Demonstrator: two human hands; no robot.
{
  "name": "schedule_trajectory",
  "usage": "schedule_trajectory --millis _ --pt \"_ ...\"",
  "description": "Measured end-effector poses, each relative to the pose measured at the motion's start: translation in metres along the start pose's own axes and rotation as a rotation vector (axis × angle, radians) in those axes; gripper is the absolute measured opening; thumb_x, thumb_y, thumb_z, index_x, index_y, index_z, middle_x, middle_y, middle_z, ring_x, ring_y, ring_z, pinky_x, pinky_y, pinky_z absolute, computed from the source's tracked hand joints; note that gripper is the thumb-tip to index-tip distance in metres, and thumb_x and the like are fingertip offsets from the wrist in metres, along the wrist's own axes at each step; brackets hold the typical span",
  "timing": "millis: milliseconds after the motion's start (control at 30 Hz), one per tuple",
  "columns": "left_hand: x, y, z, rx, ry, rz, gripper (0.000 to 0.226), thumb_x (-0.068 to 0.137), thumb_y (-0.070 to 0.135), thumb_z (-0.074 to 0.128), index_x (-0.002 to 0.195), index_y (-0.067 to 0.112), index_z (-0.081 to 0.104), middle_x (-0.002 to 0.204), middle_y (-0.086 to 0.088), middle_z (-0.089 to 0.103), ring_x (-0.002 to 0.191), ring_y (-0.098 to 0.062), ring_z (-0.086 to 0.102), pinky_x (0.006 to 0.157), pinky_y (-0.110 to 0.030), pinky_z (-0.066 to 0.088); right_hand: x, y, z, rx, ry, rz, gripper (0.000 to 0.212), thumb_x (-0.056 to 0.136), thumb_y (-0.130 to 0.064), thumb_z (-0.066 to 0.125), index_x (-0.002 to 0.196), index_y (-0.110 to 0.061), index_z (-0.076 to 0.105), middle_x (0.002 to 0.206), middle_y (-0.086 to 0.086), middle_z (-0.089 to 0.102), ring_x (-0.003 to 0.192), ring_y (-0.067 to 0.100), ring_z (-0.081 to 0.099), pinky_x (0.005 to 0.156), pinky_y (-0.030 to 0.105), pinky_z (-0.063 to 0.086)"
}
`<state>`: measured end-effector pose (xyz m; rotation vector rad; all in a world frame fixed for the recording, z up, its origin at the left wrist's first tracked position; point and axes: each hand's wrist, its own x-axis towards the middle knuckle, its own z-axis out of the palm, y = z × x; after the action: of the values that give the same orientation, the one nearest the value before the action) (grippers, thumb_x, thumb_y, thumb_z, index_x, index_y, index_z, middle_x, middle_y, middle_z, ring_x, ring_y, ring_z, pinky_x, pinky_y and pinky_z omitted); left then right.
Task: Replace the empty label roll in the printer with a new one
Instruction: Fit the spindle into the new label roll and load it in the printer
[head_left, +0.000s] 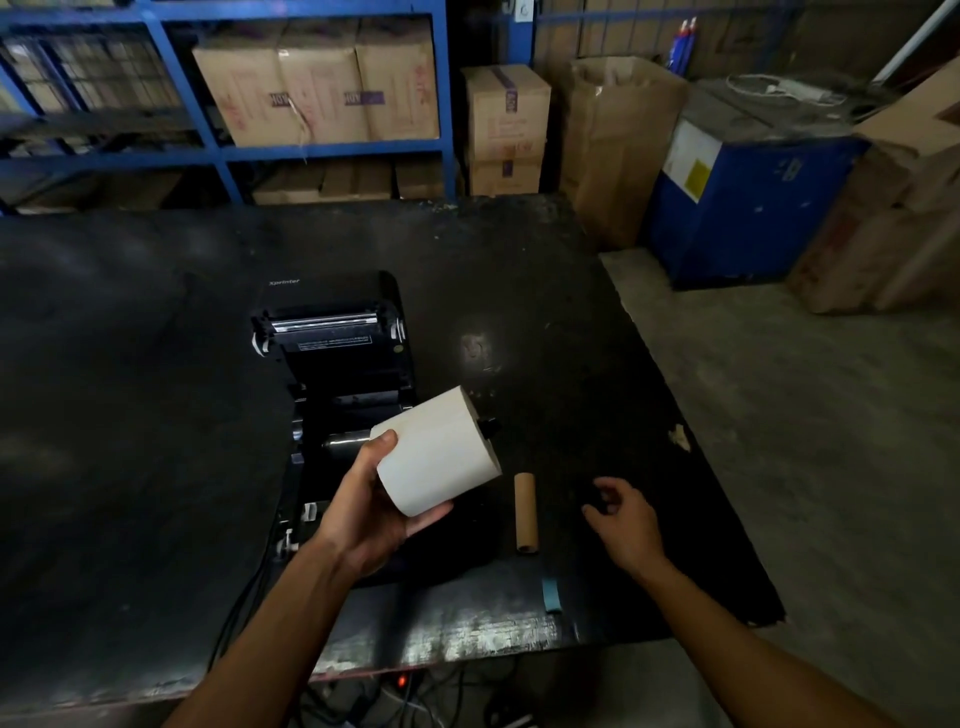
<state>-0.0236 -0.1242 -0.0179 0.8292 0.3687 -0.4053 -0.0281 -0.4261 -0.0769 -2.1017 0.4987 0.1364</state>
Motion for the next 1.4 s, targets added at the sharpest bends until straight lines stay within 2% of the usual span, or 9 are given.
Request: schedule_trajectory --millis 133,233,533,800,933,1067,1233,1300,1400 --pt "-0.003 0.001 -0.002 0.001 0.0 -0.003 0.051 0.064 0.043 0.079 0.111 0.026 0.069 0.101 -0.009 0.078 0.094 -0.033 0.074 0.07 -0.05 0.06 -0.005 -0.05 -0.004 1.117 -0.359 0.303 0.022 0.09 -0.004 0.057 0.109 -0.003 0.067 0.113 0.019 0.067 0.101 0.025 0.065 0.084 0.031 0.056" --pt "-0.005 0.002 -0.001 0.008 -0.003 -0.008 0.05 0.058 0.044 0.084 0.104 0.027 0.075 0.103 -0.01 0.077 0.098 -0.035 0.073 0.073 -0.051 0.059 -0.014 -0.08 -0.009 1.407 -0.56 0.32 0.022 0.086 -0.009 0.06 0.106 -0.002 0.068 0.112 0.021 0.07 0.097 0.026 0.07 0.075 0.029 0.059" --pt "-0.016 0.001 0.002 -0.045 0.01 -0.043 0.046 0.067 0.043 0.077 0.108 0.022 0.073 0.107 -0.014 0.076 0.105 -0.041 0.068 0.075 -0.052 0.059 -0.031 -0.116 0.002 1.186 -0.545 0.042 0.035 0.083 -0.011 0.061 0.117 -0.003 0.066 0.109 0.014 0.071 0.103 0.022 0.064 0.096 0.035 0.045" --pt "-0.021 -0.001 0.008 -0.056 0.003 -0.106 0.056 0.065 0.045 0.076 0.115 0.021 0.068 0.107 -0.016 0.075 0.1 -0.04 0.069 0.074 -0.051 0.06 -0.042 -0.125 0.013 0.88 -0.395 -0.174 0.023 0.086 -0.003 0.064 0.105 -0.014 0.073 0.104 0.009 0.075 0.101 0.02 0.069 0.088 0.032 0.055" --pt "-0.021 -0.003 0.009 -0.082 -0.005 -0.126 0.06 0.064 0.046 0.077 0.117 0.02 0.067 0.108 -0.017 0.074 0.104 -0.042 0.067 0.073 -0.05 0.061 -0.049 -0.122 0.013 0.684 -0.305 -0.396 0.026 0.084 -0.001 0.067 0.104 -0.017 0.073 0.096 -0.006 0.077 0.095 0.004 0.068 0.079 0.017 0.053" --pt "-0.021 -0.004 0.01 -0.07 -0.008 -0.139 0.057 0.067 0.045 0.074 0.118 0.02 0.065 0.104 -0.016 0.075 0.097 -0.04 0.07 0.074 -0.05 0.061 -0.05 -0.119 0.014 0.585 -0.341 -0.53 0.031 0.084 0.005 0.065 0.108 -0.015 0.072 0.104 -0.011 0.073 0.103 0.005 0.067 0.085 0.016 0.051" --pt "-0.02 -0.007 0.015 -0.008 0.02 -0.107 0.057 0.065 0.044 0.076 0.116 0.021 0.065 0.097 -0.013 0.077 0.095 -0.038 0.071 0.072 -0.05 0.06 -0.048 -0.113 0.016 0.6 -0.339 -0.462 0.026 0.09 -0.006 0.062 0.106 -0.022 0.073 0.11 -0.004 0.074 0.109 0.014 0.066 0.086 0.022 0.051" --pt "-0.02 -0.008 0.021 0.048 0.053 -0.089 0.057 0.065 0.045 0.075 0.115 0.022 0.064 0.093 -0.011 0.079 0.094 -0.035 0.071 0.072 -0.049 0.06 -0.052 -0.109 0.019 0.675 -0.359 -0.309 0.018 0.094 -0.027 0.057 0.106 -0.025 0.071 0.112 -0.003 0.072 0.113 0.02 0.063 0.086 0.034 0.051" --pt "-0.02 -0.008 0.033 0.192 0.084 -0.042 0.058 0.066 0.046 0.078 0.119 0.029 0.064 0.108 -0.011 0.075 0.103 -0.033 0.068 0.072 -0.046 0.06 -0.059 -0.102 0.026 0.828 -0.446 -0.087 0.048 0.075 -0.066 0.057 0.106 -0.03 0.062 0.112 -0.007 0.071 0.113 0.02 0.061 0.09 0.051 0.045"
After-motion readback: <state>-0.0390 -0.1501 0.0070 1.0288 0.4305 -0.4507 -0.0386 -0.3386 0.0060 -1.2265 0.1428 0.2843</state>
